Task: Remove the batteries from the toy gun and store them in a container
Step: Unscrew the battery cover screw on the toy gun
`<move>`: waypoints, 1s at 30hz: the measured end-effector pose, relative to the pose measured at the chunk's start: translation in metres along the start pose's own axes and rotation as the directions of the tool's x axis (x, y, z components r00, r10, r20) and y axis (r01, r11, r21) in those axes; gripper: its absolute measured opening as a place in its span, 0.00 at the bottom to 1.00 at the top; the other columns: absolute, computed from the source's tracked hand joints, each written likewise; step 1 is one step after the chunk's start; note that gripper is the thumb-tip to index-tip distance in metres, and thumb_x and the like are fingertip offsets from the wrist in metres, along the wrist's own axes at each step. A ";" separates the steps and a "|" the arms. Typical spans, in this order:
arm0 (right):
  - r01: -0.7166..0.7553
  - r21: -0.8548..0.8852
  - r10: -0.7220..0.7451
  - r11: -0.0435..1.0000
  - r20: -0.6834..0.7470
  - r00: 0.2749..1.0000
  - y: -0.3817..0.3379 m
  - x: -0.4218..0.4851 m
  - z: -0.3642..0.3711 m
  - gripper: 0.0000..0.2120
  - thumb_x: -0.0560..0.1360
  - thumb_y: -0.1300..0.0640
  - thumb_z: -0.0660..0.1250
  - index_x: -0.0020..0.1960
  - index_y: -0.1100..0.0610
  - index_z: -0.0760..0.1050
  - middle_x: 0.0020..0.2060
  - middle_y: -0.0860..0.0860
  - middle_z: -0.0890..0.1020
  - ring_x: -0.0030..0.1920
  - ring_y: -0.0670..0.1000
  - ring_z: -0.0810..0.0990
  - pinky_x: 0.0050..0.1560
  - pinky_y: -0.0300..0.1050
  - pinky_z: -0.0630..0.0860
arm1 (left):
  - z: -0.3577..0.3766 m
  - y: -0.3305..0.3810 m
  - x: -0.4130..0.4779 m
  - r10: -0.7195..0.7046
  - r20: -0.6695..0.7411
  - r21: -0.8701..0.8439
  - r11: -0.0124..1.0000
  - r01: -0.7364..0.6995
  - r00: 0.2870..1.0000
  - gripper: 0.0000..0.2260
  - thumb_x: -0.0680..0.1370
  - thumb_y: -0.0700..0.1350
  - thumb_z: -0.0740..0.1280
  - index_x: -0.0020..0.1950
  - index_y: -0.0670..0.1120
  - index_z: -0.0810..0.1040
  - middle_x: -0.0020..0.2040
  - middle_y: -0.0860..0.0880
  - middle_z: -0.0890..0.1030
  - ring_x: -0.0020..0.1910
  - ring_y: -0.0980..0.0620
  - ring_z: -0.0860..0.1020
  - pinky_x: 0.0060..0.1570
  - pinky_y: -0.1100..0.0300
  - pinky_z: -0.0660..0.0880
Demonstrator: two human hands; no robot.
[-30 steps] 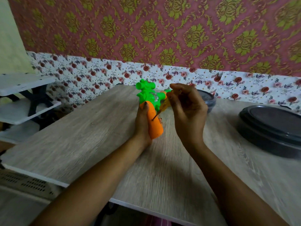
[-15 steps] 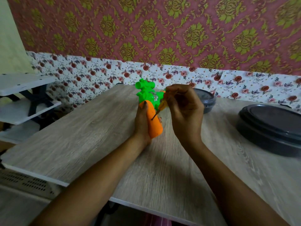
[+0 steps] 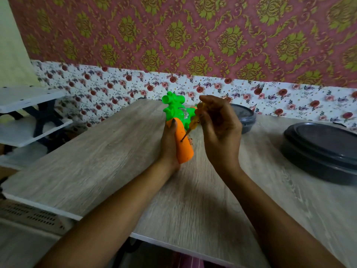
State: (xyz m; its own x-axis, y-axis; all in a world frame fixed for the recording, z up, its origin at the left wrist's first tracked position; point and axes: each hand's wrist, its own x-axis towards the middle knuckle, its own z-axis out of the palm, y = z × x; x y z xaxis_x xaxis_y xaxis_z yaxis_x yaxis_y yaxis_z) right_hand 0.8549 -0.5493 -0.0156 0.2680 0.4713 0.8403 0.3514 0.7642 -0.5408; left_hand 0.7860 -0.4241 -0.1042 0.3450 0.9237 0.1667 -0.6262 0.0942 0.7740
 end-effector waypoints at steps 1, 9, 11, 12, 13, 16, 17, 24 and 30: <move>0.002 0.006 -0.002 1.000 0.007 1.000 0.000 0.000 0.000 0.13 0.75 0.66 0.62 0.55 0.52 0.72 0.46 0.56 0.79 0.46 0.44 0.79 0.48 0.37 0.75 | 0.000 0.000 0.000 0.001 -0.001 -0.004 1.000 -0.001 1.000 0.35 0.67 0.60 0.68 0.72 0.50 0.66 0.68 0.36 0.71 0.64 0.37 0.70 0.68 0.35 0.60; -0.035 0.066 0.037 0.997 -0.035 0.999 0.000 0.002 0.000 0.10 0.73 0.61 0.66 0.49 0.47 0.74 0.45 0.55 0.77 0.48 0.53 0.78 0.48 0.51 0.77 | 0.003 0.002 -0.003 0.007 0.005 0.076 0.997 -0.007 1.000 0.39 0.68 0.62 0.68 0.74 0.48 0.62 0.59 0.44 0.76 0.54 0.39 0.78 0.55 0.45 0.75; -0.025 0.067 0.028 0.997 -0.039 0.999 0.000 0.002 -0.001 0.11 0.72 0.62 0.67 0.47 0.46 0.75 0.44 0.56 0.78 0.46 0.53 0.79 0.47 0.51 0.77 | 0.003 0.003 -0.002 -0.011 -0.033 0.095 0.995 0.014 0.999 0.44 0.63 0.64 0.71 0.74 0.47 0.62 0.54 0.44 0.75 0.41 0.47 0.78 0.42 0.54 0.76; -0.020 0.059 0.022 0.998 -0.035 0.999 0.000 0.002 -0.001 0.12 0.72 0.63 0.66 0.48 0.47 0.75 0.44 0.55 0.79 0.47 0.52 0.79 0.48 0.50 0.77 | 0.002 0.003 -0.001 -0.013 -0.050 0.081 0.997 0.017 0.999 0.45 0.62 0.64 0.70 0.74 0.47 0.62 0.52 0.43 0.74 0.38 0.49 0.77 0.40 0.56 0.74; -0.019 0.047 0.020 0.999 -0.028 0.999 0.000 0.001 -0.002 0.12 0.73 0.64 0.65 0.50 0.47 0.74 0.45 0.54 0.79 0.48 0.51 0.80 0.49 0.47 0.77 | 0.002 0.003 -0.002 -0.023 -0.056 0.069 0.997 0.027 0.998 0.44 0.62 0.64 0.69 0.74 0.47 0.63 0.51 0.42 0.75 0.38 0.49 0.76 0.40 0.56 0.73; -0.049 0.069 0.049 0.996 0.007 0.999 0.003 0.001 -0.001 0.13 0.76 0.65 0.60 0.54 0.49 0.71 0.47 0.49 0.79 0.51 0.49 0.80 0.54 0.48 0.77 | 0.000 0.002 0.000 -0.029 -0.050 0.033 0.999 0.031 0.998 0.40 0.65 0.62 0.69 0.73 0.47 0.64 0.51 0.39 0.76 0.42 0.45 0.76 0.44 0.54 0.74; -0.072 0.104 0.070 0.992 0.018 0.997 0.003 0.002 -0.001 0.13 0.76 0.65 0.58 0.55 0.50 0.70 0.48 0.50 0.79 0.53 0.51 0.80 0.55 0.51 0.77 | 0.000 0.001 0.000 -0.026 -0.062 0.033 0.999 0.028 0.998 0.36 0.69 0.60 0.67 0.73 0.46 0.64 0.48 0.40 0.76 0.38 0.47 0.77 0.40 0.58 0.75; -0.023 0.051 0.024 0.998 -0.016 1.000 -0.002 0.004 -0.001 0.12 0.72 0.62 0.67 0.49 0.46 0.74 0.44 0.53 0.78 0.45 0.49 0.79 0.47 0.49 0.77 | 0.003 0.005 -0.005 0.020 -0.039 0.038 0.999 -0.019 0.999 0.34 0.70 0.59 0.65 0.73 0.48 0.64 0.59 0.38 0.77 0.50 0.42 0.77 0.50 0.49 0.73; -0.013 0.022 0.012 1.000 0.039 0.999 0.001 0.001 -0.001 0.12 0.76 0.66 0.61 0.57 0.56 0.71 0.48 0.53 0.80 0.52 0.48 0.81 0.53 0.43 0.77 | 0.003 0.002 -0.005 -0.032 -0.039 0.036 0.999 0.034 0.999 0.38 0.65 0.62 0.70 0.72 0.52 0.66 0.69 0.36 0.70 0.67 0.34 0.69 0.68 0.33 0.59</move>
State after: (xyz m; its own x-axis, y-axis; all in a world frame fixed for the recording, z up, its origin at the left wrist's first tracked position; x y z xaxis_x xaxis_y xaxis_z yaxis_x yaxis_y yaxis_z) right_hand 0.8568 -0.5487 -0.0158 0.2367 0.4974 0.8346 0.3283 0.7675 -0.5506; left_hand 0.7856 -0.4295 -0.1017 0.3375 0.9339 0.1177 -0.5884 0.1117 0.8008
